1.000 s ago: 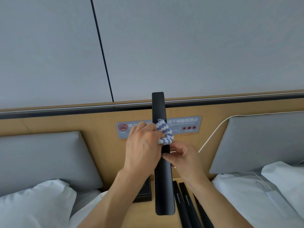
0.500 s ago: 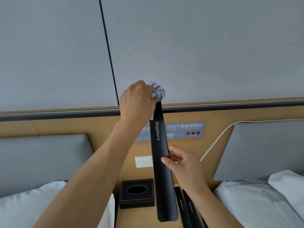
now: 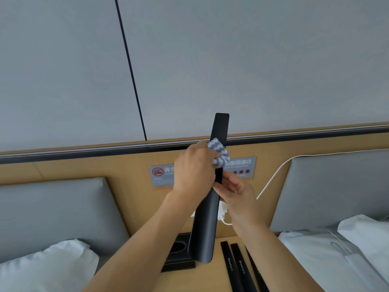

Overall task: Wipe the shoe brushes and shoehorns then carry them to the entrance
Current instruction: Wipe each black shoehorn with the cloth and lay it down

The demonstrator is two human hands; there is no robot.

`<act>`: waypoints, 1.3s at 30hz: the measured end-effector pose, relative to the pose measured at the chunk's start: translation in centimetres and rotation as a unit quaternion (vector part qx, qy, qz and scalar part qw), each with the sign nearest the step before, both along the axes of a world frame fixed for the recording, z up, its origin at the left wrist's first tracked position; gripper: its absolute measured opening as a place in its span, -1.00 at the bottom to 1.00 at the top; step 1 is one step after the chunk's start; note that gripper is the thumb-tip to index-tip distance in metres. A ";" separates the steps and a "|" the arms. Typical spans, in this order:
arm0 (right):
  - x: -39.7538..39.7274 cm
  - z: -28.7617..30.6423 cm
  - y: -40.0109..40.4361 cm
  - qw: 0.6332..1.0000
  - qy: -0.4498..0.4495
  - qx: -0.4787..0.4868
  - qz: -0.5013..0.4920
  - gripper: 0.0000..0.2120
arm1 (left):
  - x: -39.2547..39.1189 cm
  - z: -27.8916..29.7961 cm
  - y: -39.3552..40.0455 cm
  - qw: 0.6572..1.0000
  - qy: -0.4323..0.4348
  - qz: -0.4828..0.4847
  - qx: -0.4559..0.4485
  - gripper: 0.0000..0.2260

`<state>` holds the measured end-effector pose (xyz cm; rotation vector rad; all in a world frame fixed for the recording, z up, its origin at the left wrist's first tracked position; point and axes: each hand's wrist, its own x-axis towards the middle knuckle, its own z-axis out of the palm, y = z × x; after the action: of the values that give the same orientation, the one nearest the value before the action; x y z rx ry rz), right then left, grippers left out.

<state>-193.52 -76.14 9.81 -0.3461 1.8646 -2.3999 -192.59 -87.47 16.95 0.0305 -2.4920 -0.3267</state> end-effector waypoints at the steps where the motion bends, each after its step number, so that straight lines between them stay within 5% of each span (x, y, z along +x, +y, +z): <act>1: 0.0 -0.1 0.1 1.000 -0.017 -0.009 0.015 -0.68 | 0.1 -0.3 0.0 1.000 -0.003 0.000 -0.002 -0.85; 10: -0.4 -0.7 1.2 0.955 -0.142 -0.192 0.174 -0.48 | 1.8 -2.7 0.5 0.999 -0.032 -0.010 -0.009 -0.89; 16: -1.0 -1.0 2.0 0.944 -0.213 -0.244 0.064 -0.68 | 3.0 -4.2 1.0 0.999 -0.013 -0.034 -0.019 -0.87; 22: -1.6 -0.9 3.1 0.950 -0.184 -0.254 0.001 -0.74 | 3.0 -4.6 -1.0 0.999 -0.013 0.024 0.018 -0.90; 39: -1.3 -1.0 3.3 0.955 -0.154 -0.252 -0.011 -0.73 | 3.0 -5.7 -5.9 0.977 -0.012 0.159 0.142 -0.86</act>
<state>-194.84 -72.87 8.82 0.0273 1.1224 -2.7272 -189.56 -93.38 11.28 0.5447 -2.3931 -0.5430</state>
